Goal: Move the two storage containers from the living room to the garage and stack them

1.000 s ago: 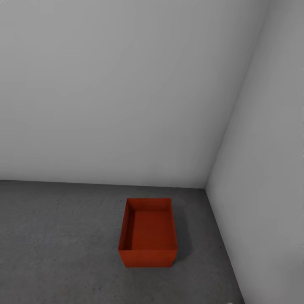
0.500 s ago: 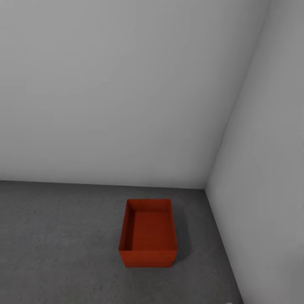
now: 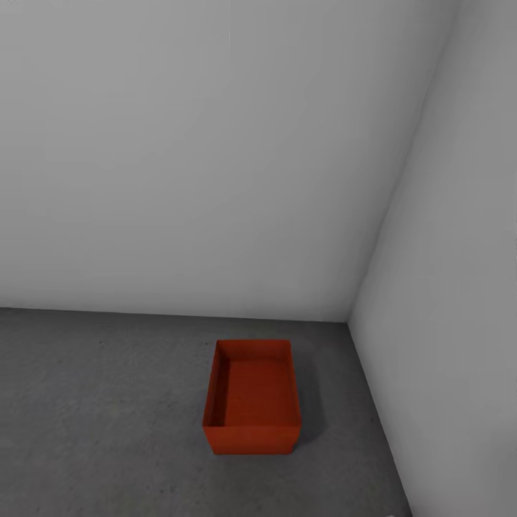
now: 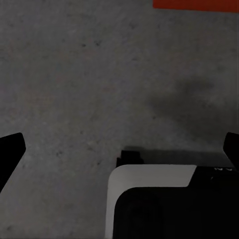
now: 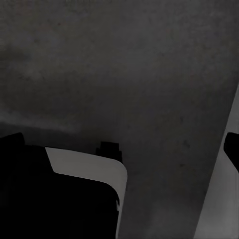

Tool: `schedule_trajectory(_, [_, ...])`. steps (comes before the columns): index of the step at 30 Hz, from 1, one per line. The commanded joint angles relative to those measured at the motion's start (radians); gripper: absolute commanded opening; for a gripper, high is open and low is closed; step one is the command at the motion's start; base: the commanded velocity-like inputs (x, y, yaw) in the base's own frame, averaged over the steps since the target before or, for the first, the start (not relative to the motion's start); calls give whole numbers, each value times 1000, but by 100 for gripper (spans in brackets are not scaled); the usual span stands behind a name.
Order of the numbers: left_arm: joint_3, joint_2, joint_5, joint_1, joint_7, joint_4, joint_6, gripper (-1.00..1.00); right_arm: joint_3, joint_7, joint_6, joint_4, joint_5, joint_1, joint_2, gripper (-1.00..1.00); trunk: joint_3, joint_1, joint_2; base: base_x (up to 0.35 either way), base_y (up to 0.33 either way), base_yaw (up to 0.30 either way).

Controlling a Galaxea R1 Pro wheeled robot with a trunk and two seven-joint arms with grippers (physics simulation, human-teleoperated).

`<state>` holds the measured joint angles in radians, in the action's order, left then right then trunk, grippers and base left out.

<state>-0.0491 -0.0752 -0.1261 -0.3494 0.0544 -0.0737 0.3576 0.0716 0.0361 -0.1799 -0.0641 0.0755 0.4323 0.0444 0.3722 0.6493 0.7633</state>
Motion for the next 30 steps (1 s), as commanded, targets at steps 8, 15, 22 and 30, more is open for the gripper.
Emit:
schedule_trajectory(8, [-6, 2, -10, -2, 5, -5, 6, 100, 7, 1, -7, -4, 3, 2, 0, 100, -24, -31, -55, 0, 0, 0])
schedule_trajectory(15, [-6, 5, -9, -2, 5, -5, 7, 100, 7, 1, -7, -4, 3, 2, 0, 100, -46, -57, -104, 0, 0, 0])
schedule_trajectory(22, [-6, 6, -9, -2, 6, -5, 7, 100, 7, 1, -7, -5, 3, 2, 0, 100, -68, -84, -153, 0, 0, 0])
schedule_trajectory(30, [-6, 7, -9, -2, 6, -5, 7, 100, 7, 1, -7, -5, 3, 2, 0, 100, -77, -96, -174, 0, 0, 0])
